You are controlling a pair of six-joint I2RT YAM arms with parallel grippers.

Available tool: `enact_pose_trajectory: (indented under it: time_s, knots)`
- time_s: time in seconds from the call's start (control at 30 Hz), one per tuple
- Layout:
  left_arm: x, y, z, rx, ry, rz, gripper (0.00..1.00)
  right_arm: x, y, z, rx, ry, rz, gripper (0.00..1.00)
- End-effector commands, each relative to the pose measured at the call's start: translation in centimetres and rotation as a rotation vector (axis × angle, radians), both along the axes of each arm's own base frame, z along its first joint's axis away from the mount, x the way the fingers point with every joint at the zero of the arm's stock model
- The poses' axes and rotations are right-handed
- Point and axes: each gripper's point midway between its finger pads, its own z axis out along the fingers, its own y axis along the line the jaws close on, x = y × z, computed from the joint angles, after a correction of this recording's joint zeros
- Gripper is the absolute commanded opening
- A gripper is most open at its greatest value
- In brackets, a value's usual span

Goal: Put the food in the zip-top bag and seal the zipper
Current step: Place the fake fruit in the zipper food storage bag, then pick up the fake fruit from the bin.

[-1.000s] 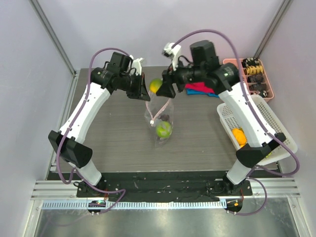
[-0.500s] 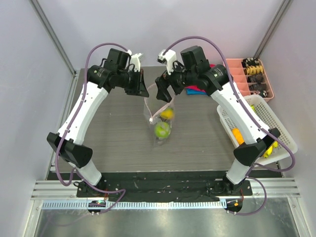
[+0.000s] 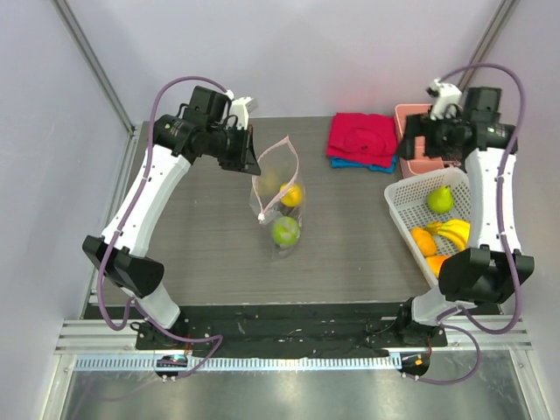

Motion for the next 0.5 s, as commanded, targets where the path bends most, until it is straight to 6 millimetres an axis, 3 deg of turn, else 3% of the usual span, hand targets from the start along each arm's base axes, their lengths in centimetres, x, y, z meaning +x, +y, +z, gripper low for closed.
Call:
enact_pose_trajectory:
  time_s: [0.0, 0.1, 0.17, 0.23, 0.47]
  knots:
    - [-0.1, -0.1, 2.4, -0.03, -0.077, -0.017, 0.0, -1.7, -8.9, -3.5, -0.032, 0.077, -0.167, 0.95]
    - [0.0, -0.2, 2.3, -0.034, -0.076, -0.019, 0.0, -2.2, -14.1, -7.3, -0.101, 0.167, -0.285, 0.95]
    - [0.1, -0.3, 2.3, -0.04, -0.075, -0.015, 0.0, -2.3, -16.2, -9.9, -0.161, 0.223, -0.315, 0.95]
    - [0.2, -0.4, 2.2, -0.043, -0.075, -0.017, 0.0, -2.6, -17.3, -12.3, -0.206, 0.262, -0.326, 0.95]
    - [0.2, -0.5, 1.9, -0.048, -0.069, -0.016, 0.0, -0.7, -19.9, -17.3, -0.275, 0.275, -0.356, 0.95]
